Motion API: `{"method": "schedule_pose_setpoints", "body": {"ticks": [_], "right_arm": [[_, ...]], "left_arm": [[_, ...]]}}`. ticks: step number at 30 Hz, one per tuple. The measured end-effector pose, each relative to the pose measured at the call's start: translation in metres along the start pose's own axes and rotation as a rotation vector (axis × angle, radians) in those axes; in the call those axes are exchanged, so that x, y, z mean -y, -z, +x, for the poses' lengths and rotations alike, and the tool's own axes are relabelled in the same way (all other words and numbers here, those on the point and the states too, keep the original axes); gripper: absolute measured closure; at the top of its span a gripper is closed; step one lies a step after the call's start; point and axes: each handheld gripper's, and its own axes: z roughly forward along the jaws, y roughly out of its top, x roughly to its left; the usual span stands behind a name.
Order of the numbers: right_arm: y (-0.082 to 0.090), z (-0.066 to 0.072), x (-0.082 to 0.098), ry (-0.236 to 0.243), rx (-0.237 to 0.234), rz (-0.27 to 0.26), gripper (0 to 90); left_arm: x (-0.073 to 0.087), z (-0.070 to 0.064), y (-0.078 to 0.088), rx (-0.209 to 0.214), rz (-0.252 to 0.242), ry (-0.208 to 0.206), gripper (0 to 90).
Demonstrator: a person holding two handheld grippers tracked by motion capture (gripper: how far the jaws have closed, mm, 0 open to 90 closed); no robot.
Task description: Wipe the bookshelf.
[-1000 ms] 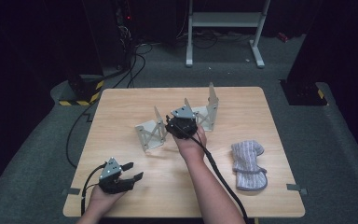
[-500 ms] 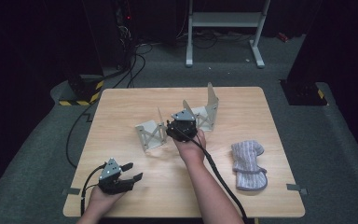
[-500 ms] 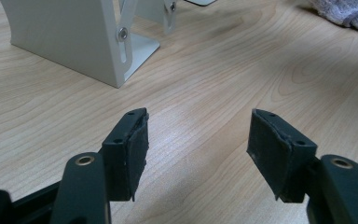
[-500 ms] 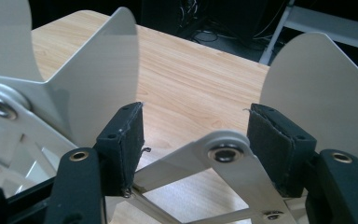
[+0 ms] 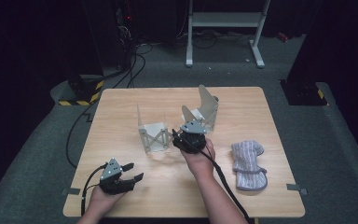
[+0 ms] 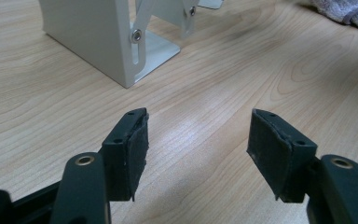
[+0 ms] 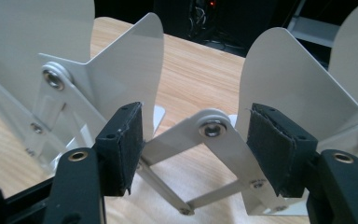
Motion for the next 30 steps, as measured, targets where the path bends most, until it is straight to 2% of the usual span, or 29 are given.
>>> {"method": "schedule_pose_setpoints", "body": {"ticks": [5, 14, 18, 19, 23, 25, 30], "right_arm": [[0.004, -0.001, 0.003, -0.004, 0.001, -0.005, 36.5], [-0.003, 0.000, -0.002, -0.007, 0.025, -0.013, 36.9], [-0.013, 0.002, -0.007, 0.000, 0.035, -0.002, 38.3], [-0.020, 0.003, -0.009, 0.001, 0.045, 0.006, 38.3], [-0.031, 0.004, -0.007, -0.015, 0.052, 0.031, 39.9], [-0.031, 0.002, -0.005, -0.039, 0.034, 0.028, 39.8], [-0.025, 0.003, -0.002, -0.029, 0.027, 0.028, 40.0]], "left_arm": [[0.000, -0.001, 0.000, -0.001, 0.001, 0.002, 37.9], [0.000, -0.001, -0.001, -0.001, 0.004, -0.002, 37.9], [0.000, 0.000, -0.001, -0.001, 0.003, 0.000, 38.0], [-0.001, 0.000, 0.000, -0.001, 0.001, -0.002, 38.0], [0.000, 0.000, 0.000, -0.002, 0.001, -0.002, 38.0], [0.000, 0.000, 0.000, -0.004, 0.001, -0.001, 38.0], [0.001, 0.001, 0.000, -0.007, 0.005, -0.004, 38.0]]}}
